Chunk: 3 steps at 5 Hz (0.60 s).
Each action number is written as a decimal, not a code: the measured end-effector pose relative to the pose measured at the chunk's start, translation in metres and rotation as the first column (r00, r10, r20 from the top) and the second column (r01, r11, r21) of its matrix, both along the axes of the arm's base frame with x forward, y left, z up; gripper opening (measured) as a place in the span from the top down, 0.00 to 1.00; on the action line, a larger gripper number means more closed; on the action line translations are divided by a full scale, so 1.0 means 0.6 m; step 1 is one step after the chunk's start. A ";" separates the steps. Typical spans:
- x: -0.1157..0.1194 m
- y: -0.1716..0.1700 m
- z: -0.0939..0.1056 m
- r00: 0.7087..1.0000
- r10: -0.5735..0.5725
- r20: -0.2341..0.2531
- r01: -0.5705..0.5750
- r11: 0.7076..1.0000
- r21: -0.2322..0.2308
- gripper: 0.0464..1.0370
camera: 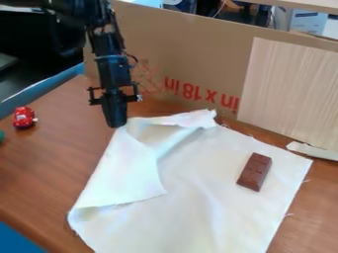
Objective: Unfold the cloth from right to left
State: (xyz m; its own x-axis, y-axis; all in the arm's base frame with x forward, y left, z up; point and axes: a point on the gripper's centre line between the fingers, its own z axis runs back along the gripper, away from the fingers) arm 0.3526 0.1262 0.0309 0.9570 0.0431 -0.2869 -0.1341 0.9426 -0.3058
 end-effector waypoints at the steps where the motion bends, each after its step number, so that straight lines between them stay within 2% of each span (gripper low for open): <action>1: 0.009 0.012 -0.001 1.000 0.000 -0.012 0.000 1.000 0.010 1.00; 3: 0.019 0.045 0.017 0.999 0.019 -0.028 -0.019 1.000 -0.006 1.00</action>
State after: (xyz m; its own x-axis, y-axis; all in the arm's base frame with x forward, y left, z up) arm 0.3641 0.1535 0.0409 0.9476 0.0592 -0.3139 -0.1604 0.9380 -0.3074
